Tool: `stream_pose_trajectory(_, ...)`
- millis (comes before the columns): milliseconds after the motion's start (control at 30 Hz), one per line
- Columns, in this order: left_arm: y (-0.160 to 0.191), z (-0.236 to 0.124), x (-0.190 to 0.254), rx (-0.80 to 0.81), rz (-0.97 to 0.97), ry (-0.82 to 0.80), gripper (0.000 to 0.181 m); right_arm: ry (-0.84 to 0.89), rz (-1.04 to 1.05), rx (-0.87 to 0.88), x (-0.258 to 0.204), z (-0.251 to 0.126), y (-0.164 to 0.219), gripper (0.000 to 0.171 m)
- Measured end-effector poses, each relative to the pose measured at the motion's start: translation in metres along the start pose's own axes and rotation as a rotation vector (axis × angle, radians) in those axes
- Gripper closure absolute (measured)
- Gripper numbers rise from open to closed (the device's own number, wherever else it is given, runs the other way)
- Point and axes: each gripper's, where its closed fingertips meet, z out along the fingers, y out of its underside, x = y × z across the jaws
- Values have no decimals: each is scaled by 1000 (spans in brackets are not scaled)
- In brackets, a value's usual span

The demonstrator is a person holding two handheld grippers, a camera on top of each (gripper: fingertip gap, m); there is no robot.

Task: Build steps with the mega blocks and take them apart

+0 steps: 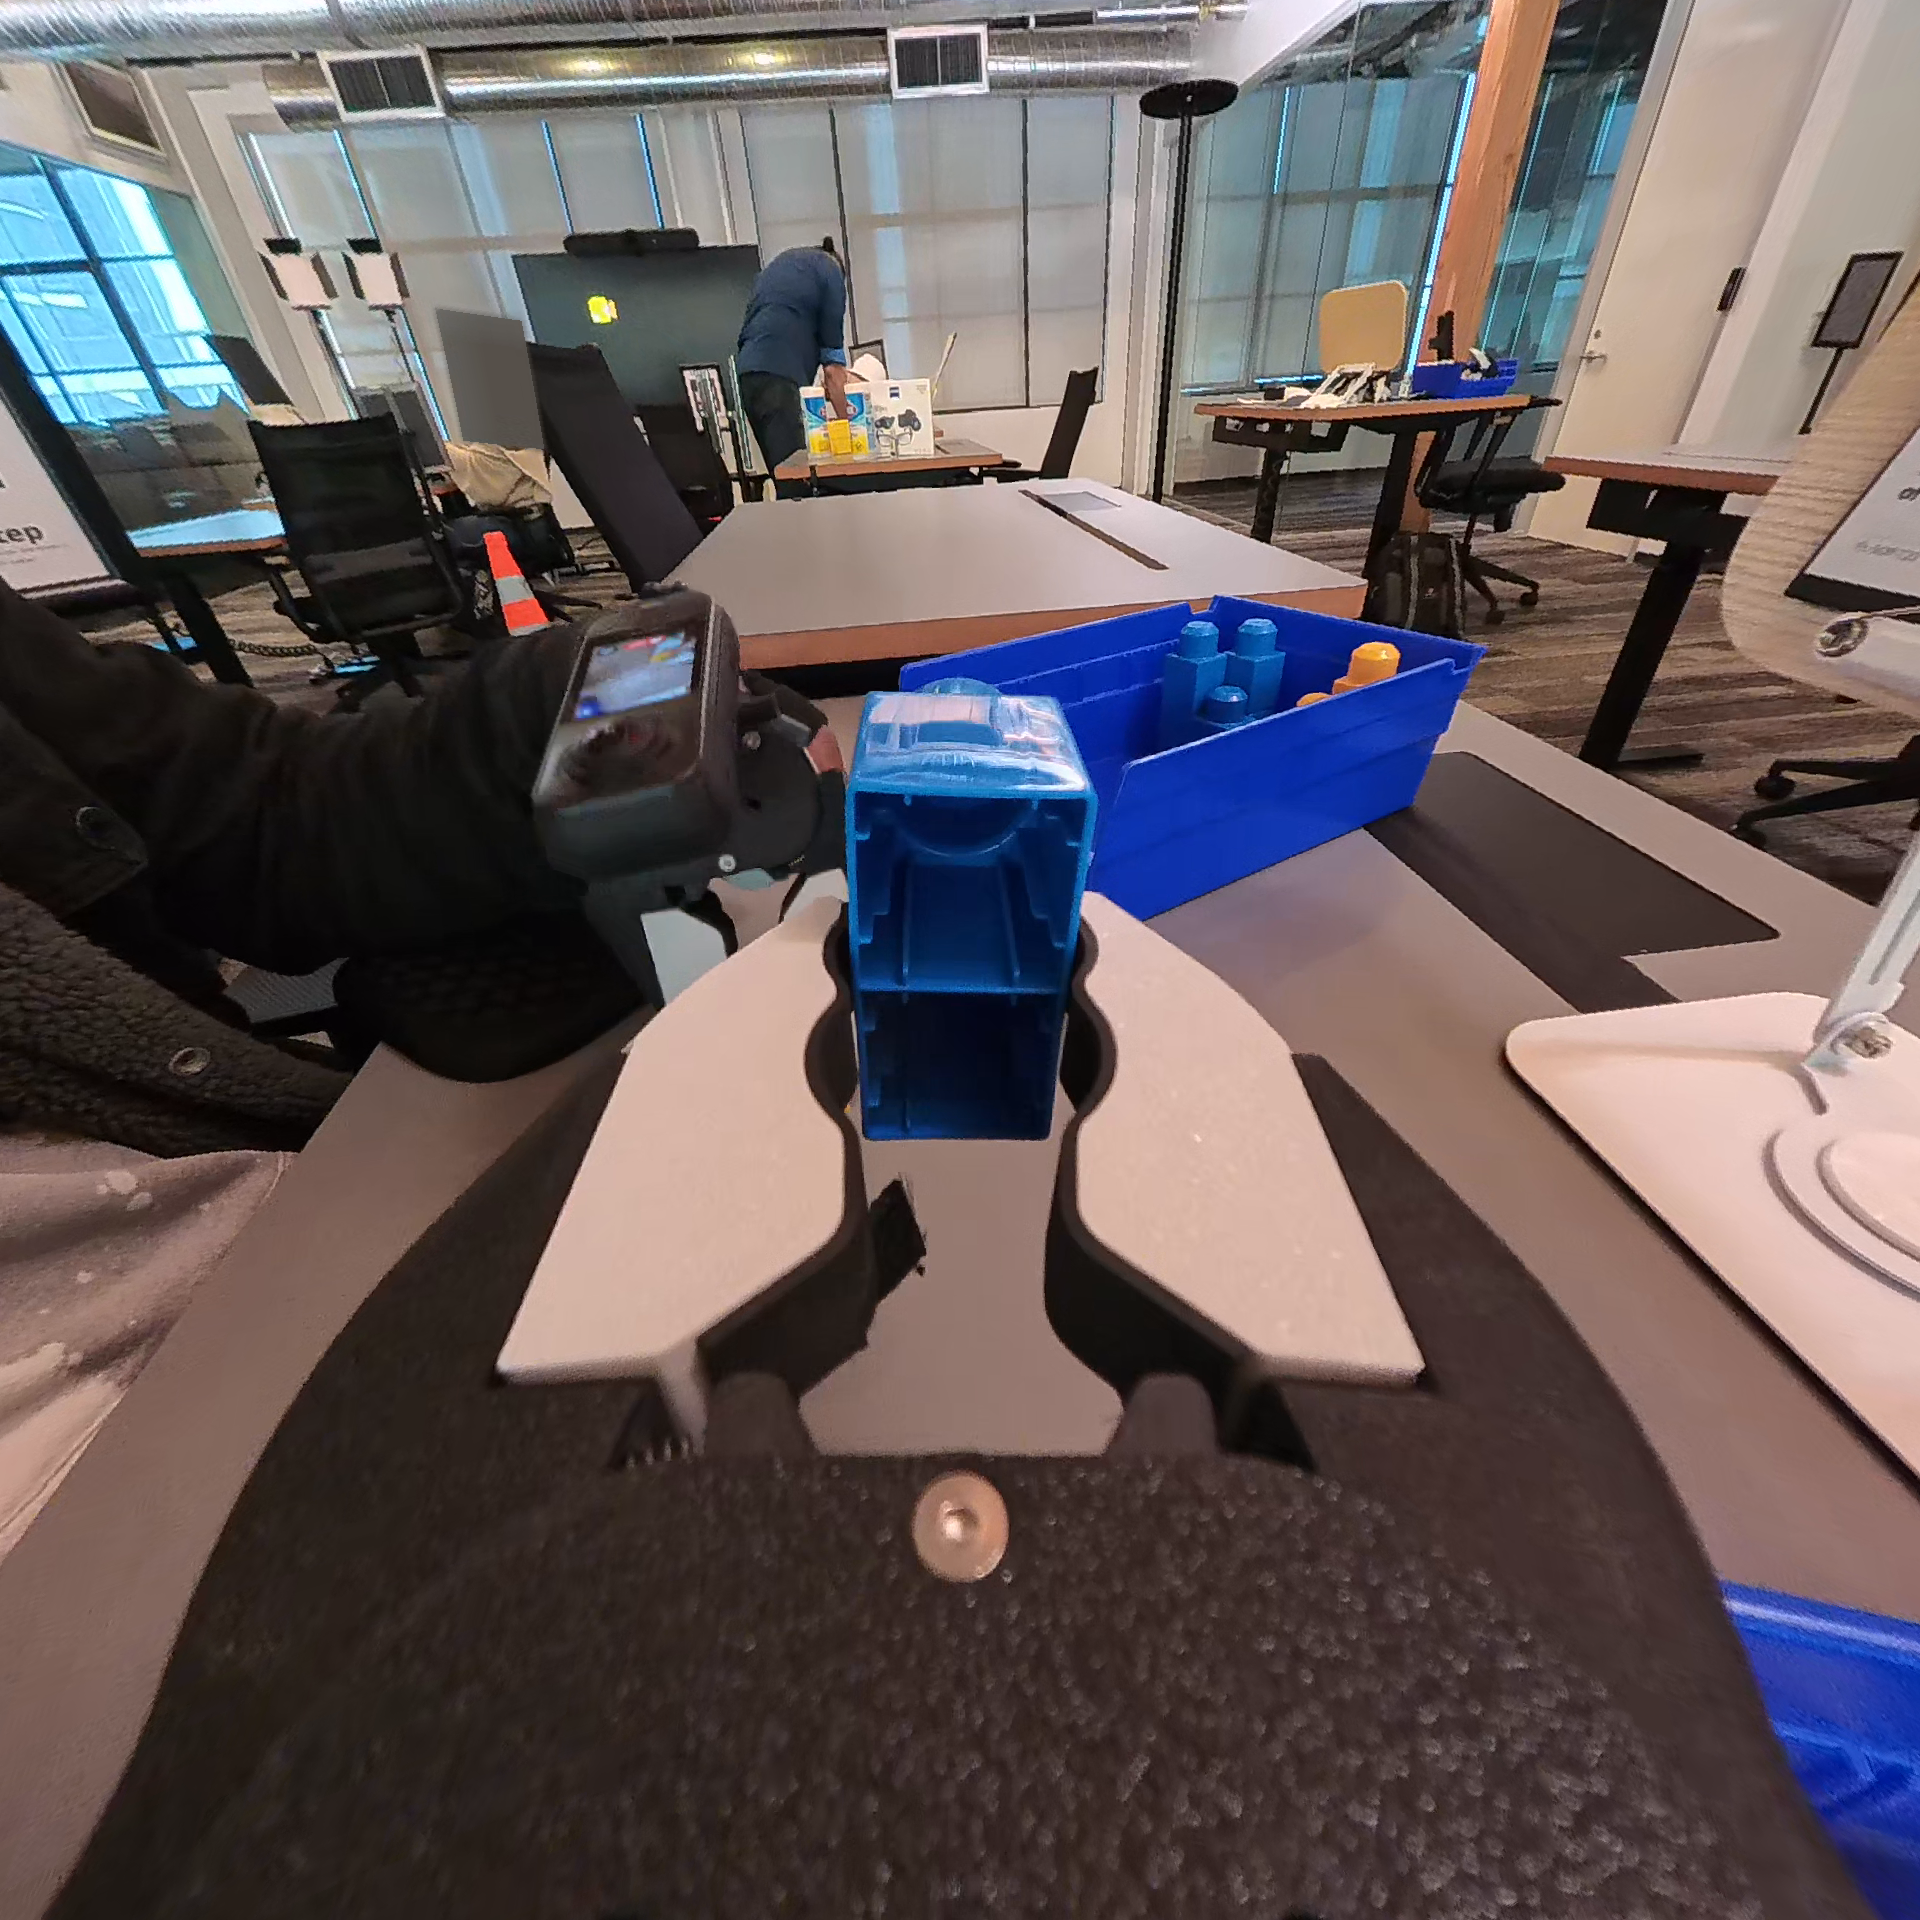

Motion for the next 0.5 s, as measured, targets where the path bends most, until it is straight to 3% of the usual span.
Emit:
stream_pose_trajectory(133, -34, -30, -8, 309, -24, -4, 131, -25, 10, 61, -5, 0, -10, 135)
stream_pose_trajectory(367, -107, -132, -41, 1168, -221, -49, 135, -136, 102, 355, -25, 10, -50, 135)
stream_pose_trajectory(500, -124, -155, -40, 1411, -323, 25, 138, -150, 132, 443, -33, 27, -55, 135)
